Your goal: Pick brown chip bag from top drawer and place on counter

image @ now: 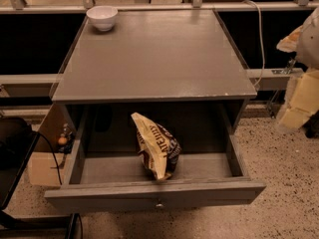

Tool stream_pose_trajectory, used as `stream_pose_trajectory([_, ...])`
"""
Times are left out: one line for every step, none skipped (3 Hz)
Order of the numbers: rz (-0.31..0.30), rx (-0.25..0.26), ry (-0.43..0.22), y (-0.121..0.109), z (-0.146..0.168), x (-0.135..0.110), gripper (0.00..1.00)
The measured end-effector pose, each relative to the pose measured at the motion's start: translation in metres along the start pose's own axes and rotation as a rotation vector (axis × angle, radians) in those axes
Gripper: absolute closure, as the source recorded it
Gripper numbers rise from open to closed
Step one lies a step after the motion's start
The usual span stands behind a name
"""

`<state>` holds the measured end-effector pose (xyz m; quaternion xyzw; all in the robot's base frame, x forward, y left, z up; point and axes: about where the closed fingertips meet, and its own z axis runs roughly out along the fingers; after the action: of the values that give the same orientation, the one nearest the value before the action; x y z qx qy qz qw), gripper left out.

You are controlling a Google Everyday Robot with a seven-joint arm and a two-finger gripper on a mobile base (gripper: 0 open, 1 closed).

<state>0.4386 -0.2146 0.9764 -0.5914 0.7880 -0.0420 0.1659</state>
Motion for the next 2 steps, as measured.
stream_pose_trajectory([0.091,0.053,0.026,0.005,0.011,-0.007,0.0])
stream_pose_trajectory([0.171,0.075,0.046,0.009,0.025,-0.013,0.0])
